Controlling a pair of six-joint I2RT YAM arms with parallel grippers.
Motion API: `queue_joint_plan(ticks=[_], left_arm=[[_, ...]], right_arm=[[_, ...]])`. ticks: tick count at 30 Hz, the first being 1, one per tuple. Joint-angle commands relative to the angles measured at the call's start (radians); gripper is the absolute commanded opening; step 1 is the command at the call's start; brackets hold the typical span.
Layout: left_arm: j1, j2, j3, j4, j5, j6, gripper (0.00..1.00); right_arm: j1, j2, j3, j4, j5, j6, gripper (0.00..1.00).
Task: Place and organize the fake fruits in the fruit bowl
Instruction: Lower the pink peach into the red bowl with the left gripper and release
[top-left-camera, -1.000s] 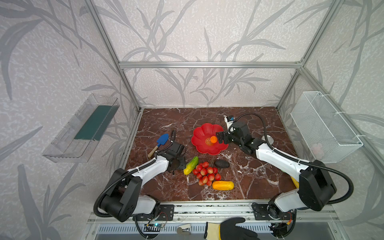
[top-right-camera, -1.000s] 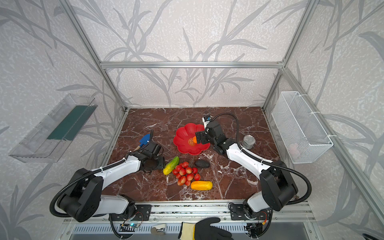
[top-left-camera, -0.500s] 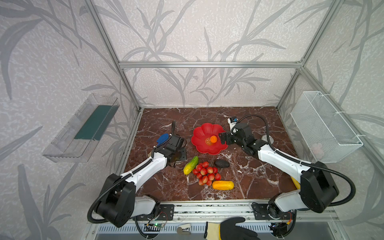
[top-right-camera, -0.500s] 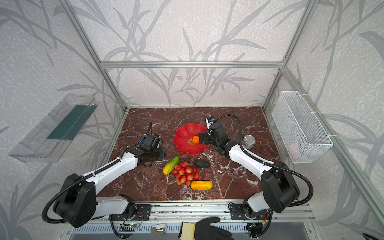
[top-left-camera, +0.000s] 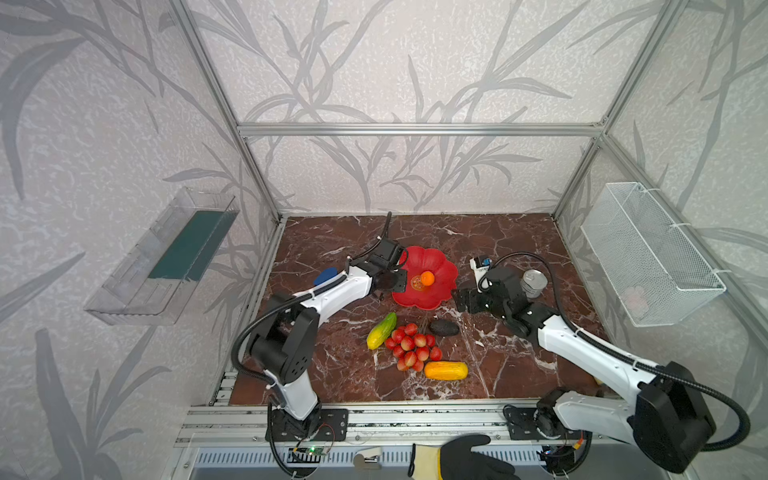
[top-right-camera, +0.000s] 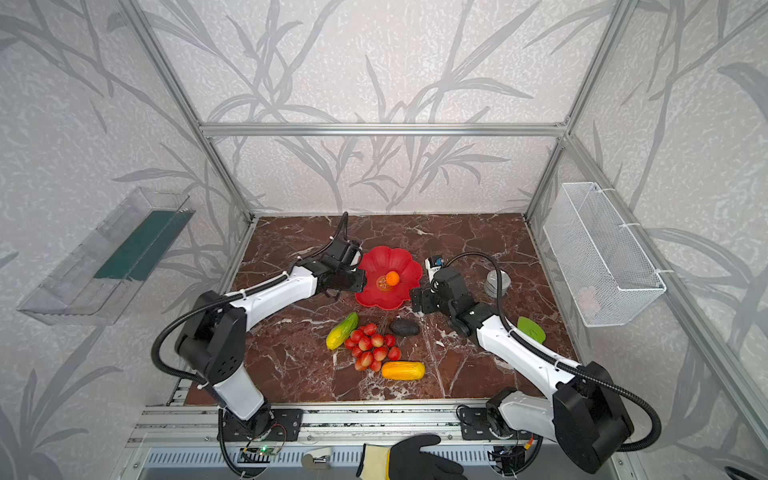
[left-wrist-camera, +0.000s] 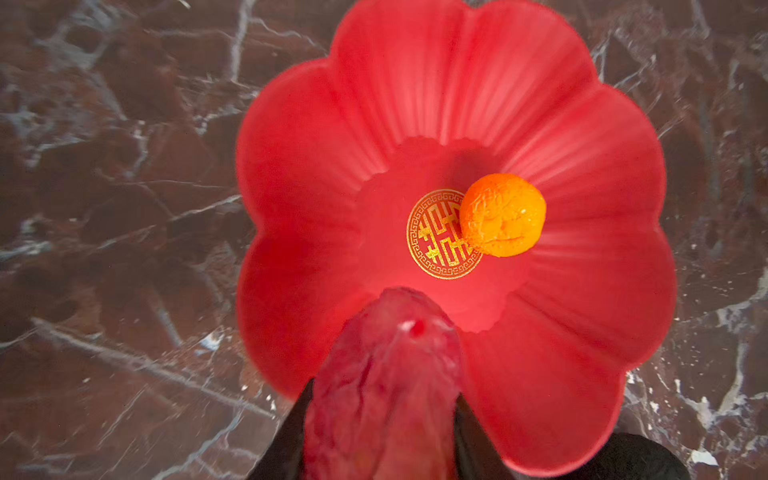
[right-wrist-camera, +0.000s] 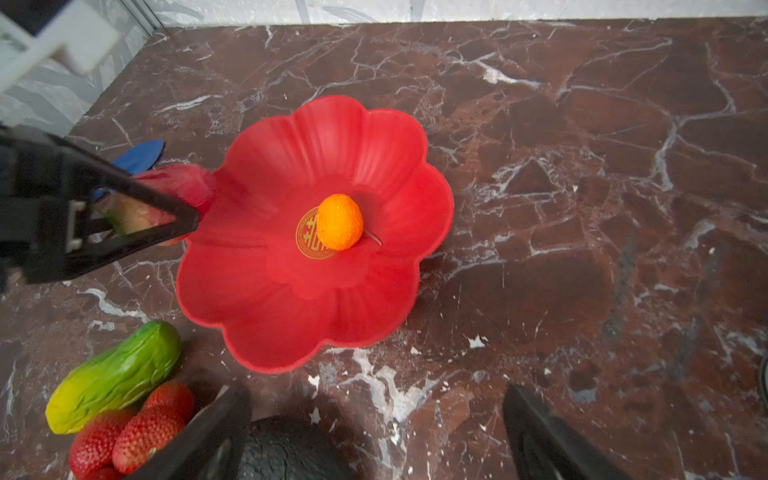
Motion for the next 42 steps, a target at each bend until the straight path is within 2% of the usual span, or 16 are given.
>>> queue_joint_plan(ticks=[1,6,11,16,20,26,29,32,36,42], left_arm=[[-0.017,0.088,0.106,-0.041,0.018,0.028,0.37],[-0.043,0.209,0.207,-0.08,0.005,0.027,0.39],[-0.046,0.264,0.232,-0.097,0.01,0.011,0.43],[-0.047,0.261,0.241,-0.083,0.051,0.021,0.58],[-0.047,0.237,0.255,-0.082,0.061,0.037,0.63],[-0.046,0.125,0.231,-0.033,0.011,0.053,0.67],[-0.046,0.015,0.161,0.043,-0.048,0.054,0.68],[-0.045,-0.121,0.036,0.172,-0.124,0.044,0.69],[-0.035,-0.309,-0.141,0.296,-0.212,0.021,0.79],[0.005,-0.54,-0.366,0.365,-0.331,-0.03,0.9]], right_arm=[[-0.003,-0.051,-0.045,-0.051,0.0,0.021,0.95],[-0.003,-0.081,-0.084,-0.063,-0.003,0.026,0.95],[-0.003,-0.066,-0.094,-0.068,-0.012,0.026,0.95],[-0.003,-0.037,-0.116,-0.039,-0.077,0.012,0.95],[-0.001,-0.019,-0.123,-0.022,-0.136,-0.005,0.95],[0.011,-0.003,-0.123,-0.026,-0.18,0.001,0.94],[0.037,0.003,-0.123,-0.031,-0.182,-0.01,0.94],[0.069,0.015,-0.113,-0.046,-0.154,-0.028,0.94],[0.123,0.051,-0.08,-0.062,-0.12,-0.065,0.94],[0.173,0.14,-0.031,-0.055,-0.136,-0.092,0.93]])
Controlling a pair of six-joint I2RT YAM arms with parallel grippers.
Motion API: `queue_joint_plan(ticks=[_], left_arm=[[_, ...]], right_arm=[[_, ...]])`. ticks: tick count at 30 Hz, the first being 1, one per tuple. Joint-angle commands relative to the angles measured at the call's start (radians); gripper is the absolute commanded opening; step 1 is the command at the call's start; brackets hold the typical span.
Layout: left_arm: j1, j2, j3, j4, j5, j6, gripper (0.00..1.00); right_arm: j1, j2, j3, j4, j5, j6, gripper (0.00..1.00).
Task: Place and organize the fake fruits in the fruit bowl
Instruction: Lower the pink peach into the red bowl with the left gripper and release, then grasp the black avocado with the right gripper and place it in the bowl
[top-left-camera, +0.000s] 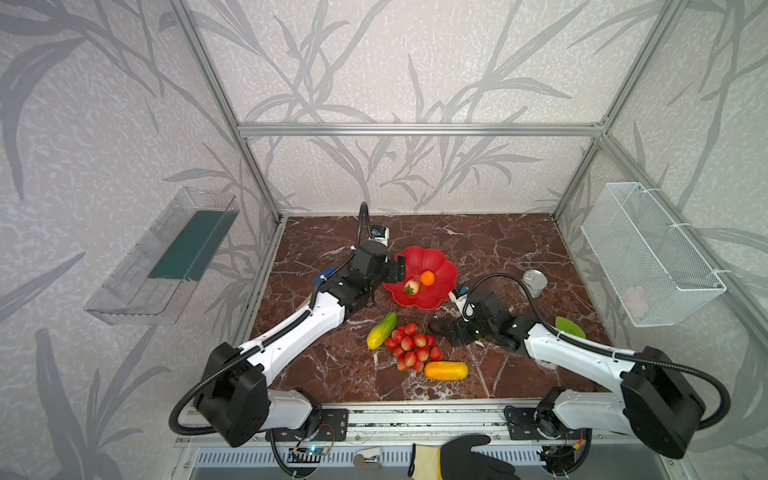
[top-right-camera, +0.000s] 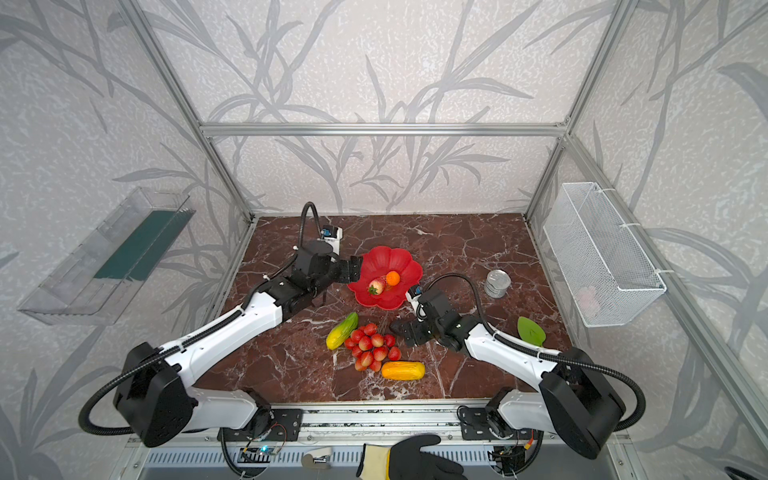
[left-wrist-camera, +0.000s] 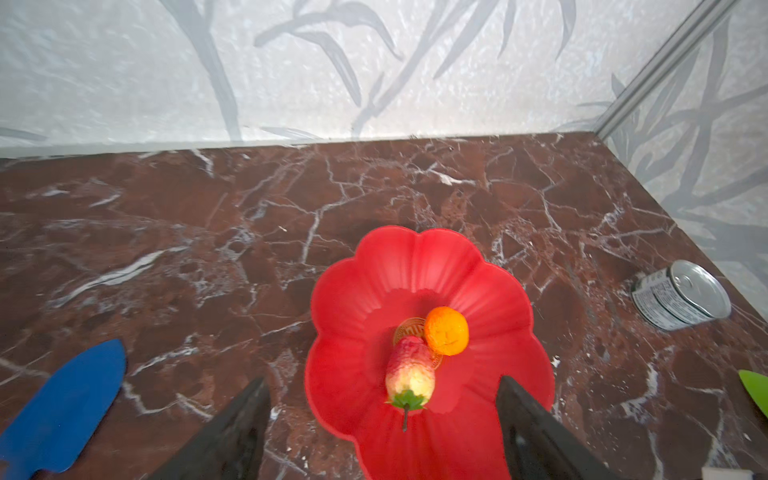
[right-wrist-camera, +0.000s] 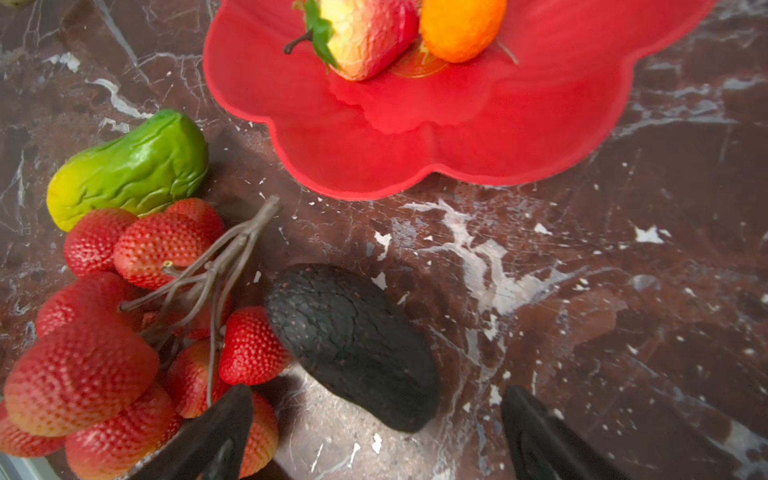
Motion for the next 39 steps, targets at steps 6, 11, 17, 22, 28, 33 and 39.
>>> queue_joint_plan(ticks=[6,11,17,22,28,33,39], left_arm=[[0.159,-0.24,-0.247,0.045,-0.039,-0.187,0.92],[0.22,-0.353,-0.369,0.058,-0.011,-0.239,0.92],[0.232,-0.389,-0.401,0.022,-0.025,-0.249,0.92],[0.233,-0.387,-0.418,0.034,-0.029,-0.25,0.92],[0.236,-0.357,-0.412,0.051,-0.021,-0.243,0.92],[0.238,-0.304,-0.4,0.098,0.005,-0.237,0.92],[0.242,-0.242,-0.372,0.093,0.077,-0.234,0.9]], right_arm=[[0.053,0.135,0.091,0.001,0.008,-0.048,0.92],[0.068,0.212,0.135,-0.012,0.043,-0.053,0.9],[0.07,0.269,0.162,0.007,0.079,-0.035,0.75],[0.07,0.294,0.181,-0.023,0.094,-0.04,0.55],[0.07,0.216,0.146,-0.07,0.134,-0.008,0.4],[0.07,0.04,0.089,-0.143,0.201,0.03,0.37],[0.058,-0.133,0.1,-0.114,0.25,0.021,0.38]])
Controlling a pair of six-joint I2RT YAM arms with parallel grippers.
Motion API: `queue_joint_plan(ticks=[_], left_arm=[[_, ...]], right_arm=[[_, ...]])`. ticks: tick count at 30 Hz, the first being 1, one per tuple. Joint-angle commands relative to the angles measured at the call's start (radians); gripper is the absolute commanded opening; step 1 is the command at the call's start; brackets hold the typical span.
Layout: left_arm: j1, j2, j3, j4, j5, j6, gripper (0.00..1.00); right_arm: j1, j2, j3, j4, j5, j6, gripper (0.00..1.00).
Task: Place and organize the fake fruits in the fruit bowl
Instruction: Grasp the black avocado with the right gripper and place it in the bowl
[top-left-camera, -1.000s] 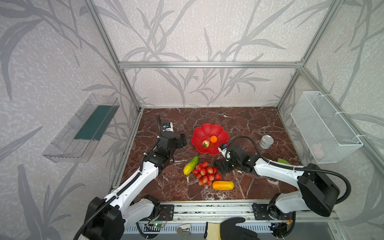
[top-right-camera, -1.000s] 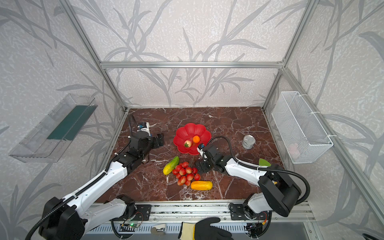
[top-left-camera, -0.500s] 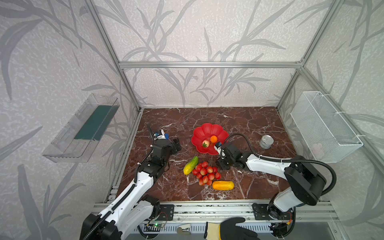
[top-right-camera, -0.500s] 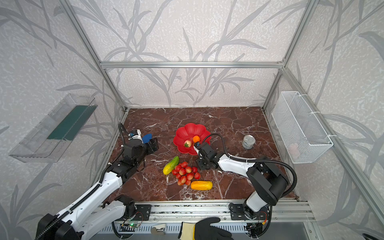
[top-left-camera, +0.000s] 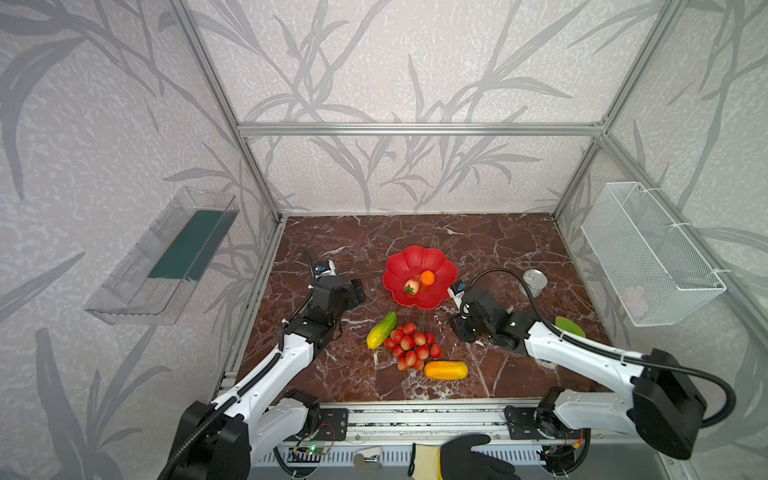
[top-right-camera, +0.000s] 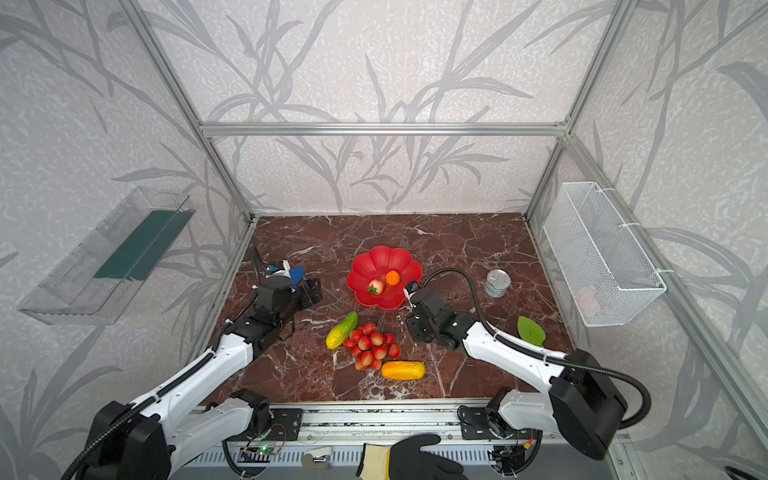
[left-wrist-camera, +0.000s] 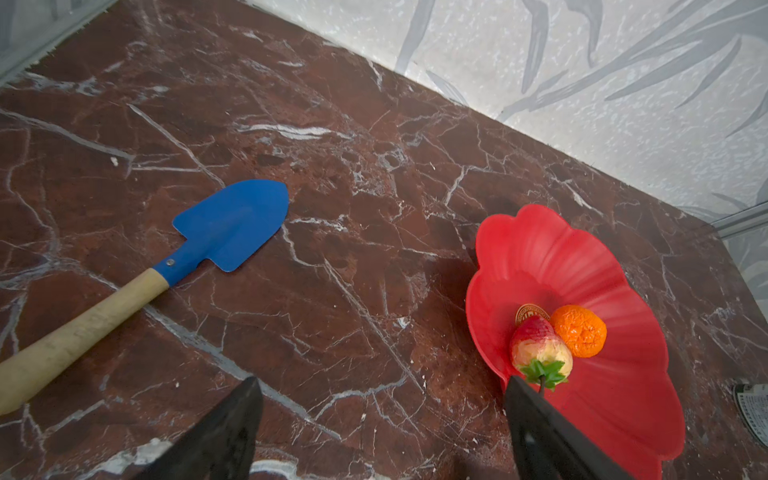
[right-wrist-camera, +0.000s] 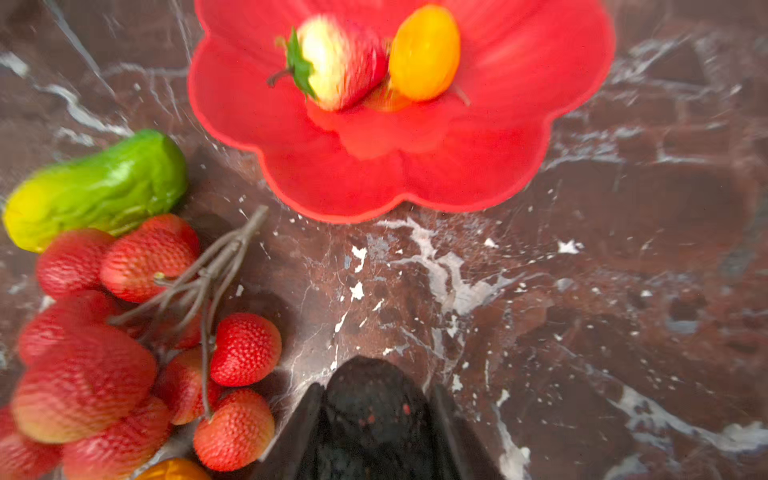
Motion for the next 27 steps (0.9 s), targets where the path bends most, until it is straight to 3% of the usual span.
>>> queue_joint_plan(ticks=[1,11,18,27], left_arm=[[0.008,0.011,0.033,0.017,0.046,-0.004,0.9],[0.008,-0.077,-0.041,-0.013,0.197,-0.061,0.87],[0.008,-0.118,-0.056,-0.071,0.269,-0.03,0.86],[0.005,-0.03,-0.053,-0.046,0.412,-0.028,0.81]], right_arm=[[-0.017,-0.036,0.05,0.024,0.046,-0.004,0.38],[-0.137,0.388,0.408,0.149,-0.043,-0.04,0.38],[-0.228,0.556,0.512,0.182,-0.108,-0.037,0.38],[-0.251,0.697,0.58,0.198,-0.124,0.002,0.41]])
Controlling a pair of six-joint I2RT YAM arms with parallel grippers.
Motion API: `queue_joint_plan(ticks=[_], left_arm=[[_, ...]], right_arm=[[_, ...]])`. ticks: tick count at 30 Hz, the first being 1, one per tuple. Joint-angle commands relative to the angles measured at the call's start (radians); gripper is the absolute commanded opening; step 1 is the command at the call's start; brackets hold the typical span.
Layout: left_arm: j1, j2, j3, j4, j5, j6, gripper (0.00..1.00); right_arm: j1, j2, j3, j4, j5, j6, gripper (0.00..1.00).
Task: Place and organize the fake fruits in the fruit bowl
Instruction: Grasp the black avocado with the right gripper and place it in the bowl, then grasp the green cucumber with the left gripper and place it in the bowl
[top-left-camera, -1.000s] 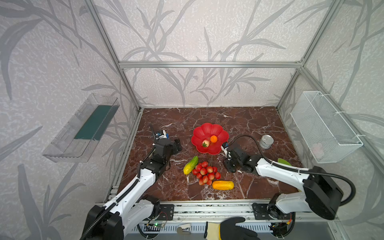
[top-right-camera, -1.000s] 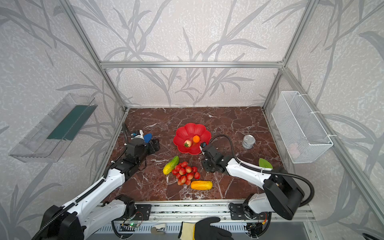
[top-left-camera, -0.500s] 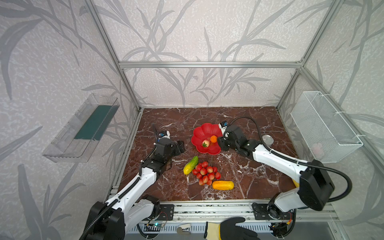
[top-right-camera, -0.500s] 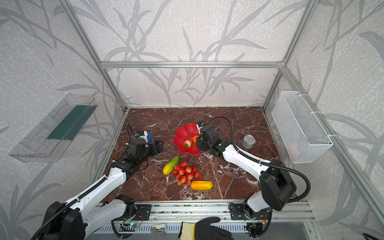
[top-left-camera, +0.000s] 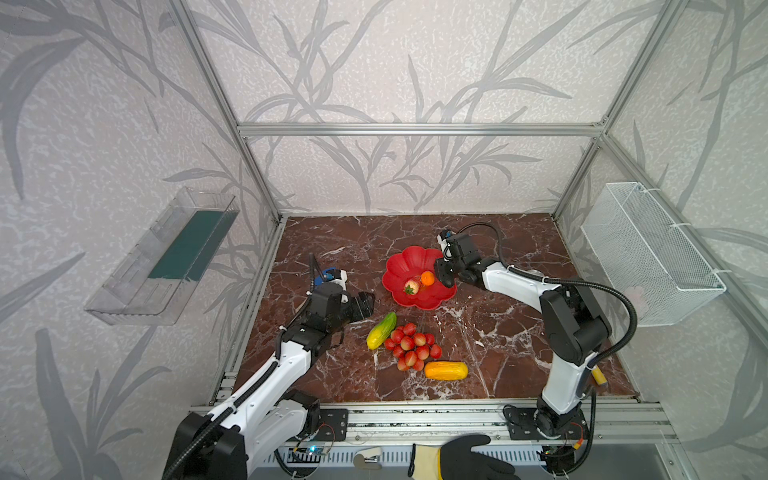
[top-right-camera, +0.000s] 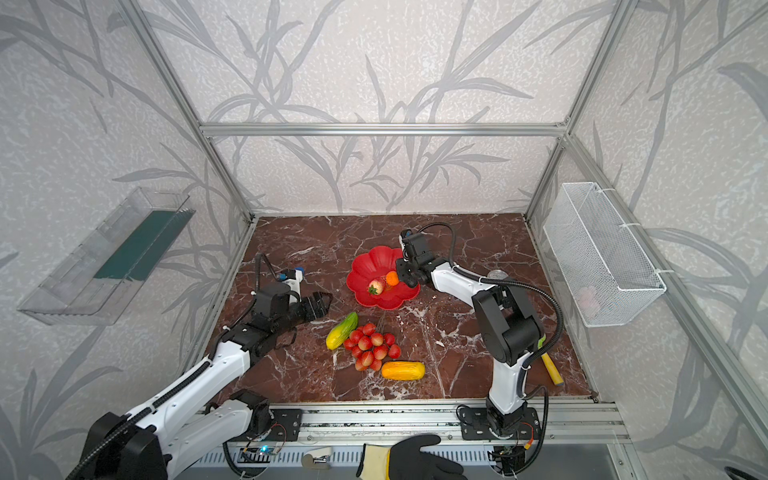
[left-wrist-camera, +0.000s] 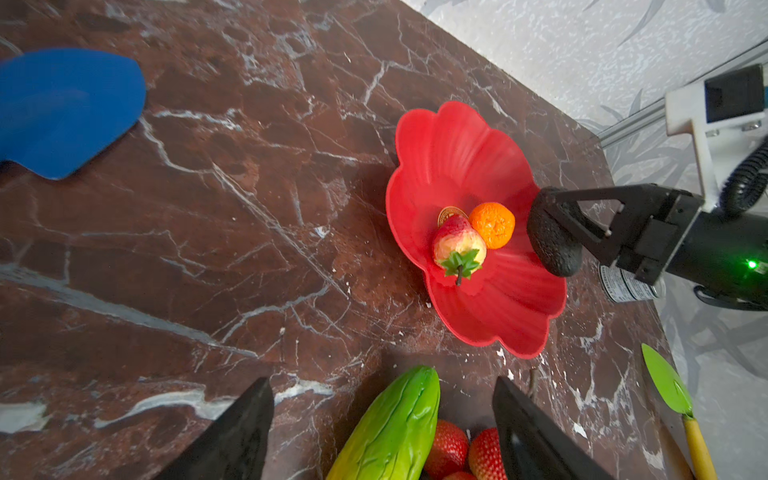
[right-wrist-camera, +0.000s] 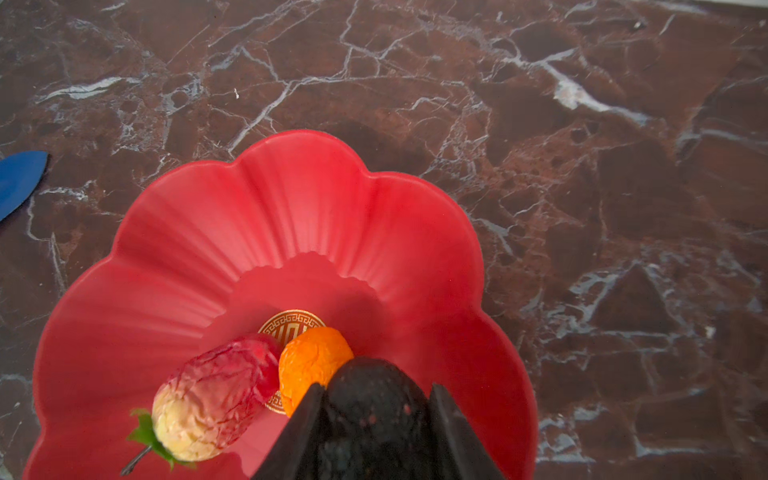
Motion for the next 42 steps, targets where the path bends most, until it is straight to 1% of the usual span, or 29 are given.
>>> queue_joint_plan(ticks=[1,3,6,8,10,15,16,21,24,27,30,32,34,37,40,42], left_arm=[[-0.001,0.037,-0.001,0.002,0.083,0.003,0.81],[-0.006,0.059,0.001,0.005,0.117,0.01,0.8],[-0.023,0.086,0.013,-0.011,0.137,0.026,0.79],[-0.045,0.099,0.02,-0.041,0.112,0.05,0.78],[-0.067,0.111,0.028,-0.073,0.074,0.073,0.78],[-0.132,0.136,0.051,-0.138,-0.006,0.131,0.77],[-0.144,0.144,0.056,-0.147,-0.021,0.136,0.76],[-0.185,0.204,0.063,-0.139,-0.058,0.157,0.76],[-0.205,0.248,0.075,-0.136,-0.058,0.163,0.75],[-0.212,0.301,0.095,-0.133,-0.079,0.162,0.74],[-0.215,0.353,0.118,-0.131,-0.091,0.166,0.69],[-0.217,0.382,0.132,-0.137,-0.091,0.16,0.57],[-0.219,0.396,0.139,-0.145,-0.09,0.161,0.48],[-0.219,0.387,0.141,-0.162,-0.107,0.16,0.38],[-0.219,0.347,0.133,-0.175,-0.117,0.16,0.33],[-0.218,0.307,0.127,-0.195,-0.132,0.154,0.32]], right_arm=[[-0.003,0.022,0.03,0.025,-0.024,0.034,0.43],[-0.003,0.034,0.037,0.031,-0.037,0.052,0.47],[-0.003,0.036,0.048,0.019,-0.058,0.063,0.6],[-0.002,0.008,0.041,0.031,-0.065,0.062,0.68],[-0.002,-0.032,0.035,0.033,-0.053,0.067,0.74],[-0.003,-0.171,-0.038,0.081,-0.058,0.082,0.8],[-0.002,-0.222,-0.061,0.09,-0.056,0.087,0.82],[-0.002,-0.351,-0.184,0.129,-0.043,0.114,0.9],[-0.002,-0.407,-0.245,0.137,-0.052,0.131,0.92],[-0.002,-0.45,-0.283,0.122,-0.037,0.132,0.92],[-0.002,-0.483,-0.309,0.107,-0.024,0.116,0.93],[-0.004,-0.5,-0.323,0.102,-0.02,0.115,0.93],[-0.004,-0.513,-0.335,0.099,-0.018,0.115,0.93],[-0.004,-0.533,-0.354,0.102,-0.001,0.116,0.93],[-0.004,-0.539,-0.36,0.112,0.013,0.102,0.93],[-0.004,-0.534,-0.361,0.12,0.018,0.103,0.93]])
